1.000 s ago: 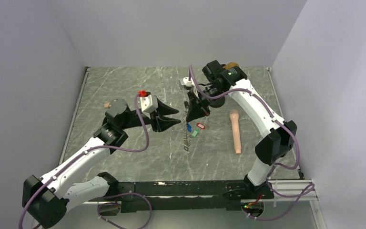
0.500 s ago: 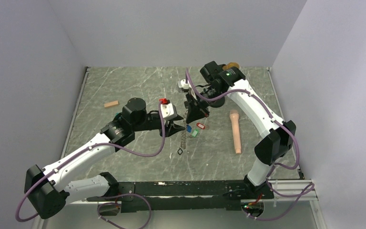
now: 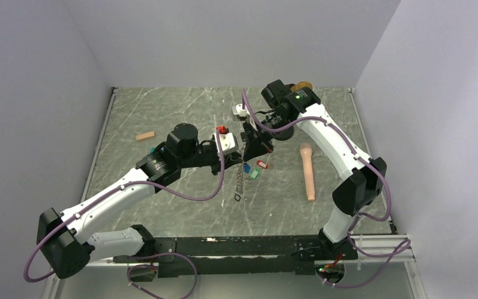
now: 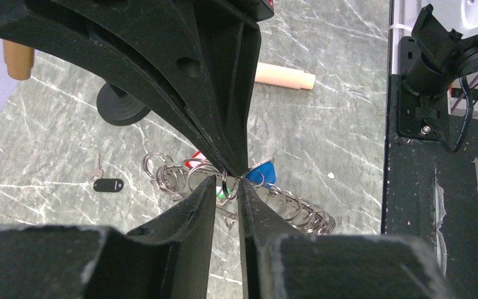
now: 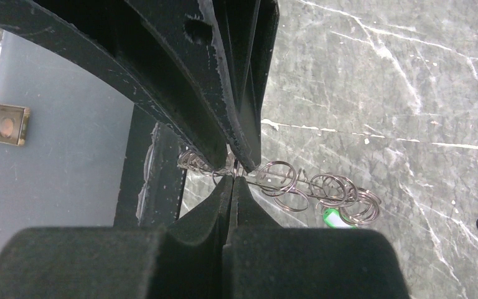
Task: Put the keys on the keyring
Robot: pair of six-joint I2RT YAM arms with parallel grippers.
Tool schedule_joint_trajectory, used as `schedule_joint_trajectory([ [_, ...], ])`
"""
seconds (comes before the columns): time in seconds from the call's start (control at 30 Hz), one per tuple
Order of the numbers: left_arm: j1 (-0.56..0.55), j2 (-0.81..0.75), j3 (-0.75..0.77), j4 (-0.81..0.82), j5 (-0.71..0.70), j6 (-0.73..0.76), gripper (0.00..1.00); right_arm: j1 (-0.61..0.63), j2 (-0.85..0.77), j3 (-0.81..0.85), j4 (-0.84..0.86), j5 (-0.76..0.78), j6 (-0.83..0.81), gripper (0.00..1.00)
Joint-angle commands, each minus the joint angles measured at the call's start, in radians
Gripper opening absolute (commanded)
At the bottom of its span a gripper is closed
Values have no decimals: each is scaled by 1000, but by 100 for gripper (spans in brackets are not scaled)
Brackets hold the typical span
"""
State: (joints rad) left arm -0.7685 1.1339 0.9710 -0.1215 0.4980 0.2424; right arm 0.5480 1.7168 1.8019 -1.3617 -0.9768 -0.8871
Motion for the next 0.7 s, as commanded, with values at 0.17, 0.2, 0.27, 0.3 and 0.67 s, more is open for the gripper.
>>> schedule_joint_trajectory([
  [0.17, -9, 15, 58, -21, -3, 22, 22, 4, -16, 34, -7, -39, -8, 0],
  [0.2, -8, 14, 57, -15, -3, 20, 22, 3, -15, 34, -8, -38, -8, 0],
  [0.27, -9, 12, 53, -8, -3, 15, 21, 5, -13, 36, -11, -39, -12, 0],
  [0.3, -9, 13, 53, -6, -2, 14, 21, 6, -13, 35, -12, -40, -12, 0],
  [0.67, -18, 24, 51, 10, -8, -4, 17, 13, -13, 30, -8, -37, -11, 0],
])
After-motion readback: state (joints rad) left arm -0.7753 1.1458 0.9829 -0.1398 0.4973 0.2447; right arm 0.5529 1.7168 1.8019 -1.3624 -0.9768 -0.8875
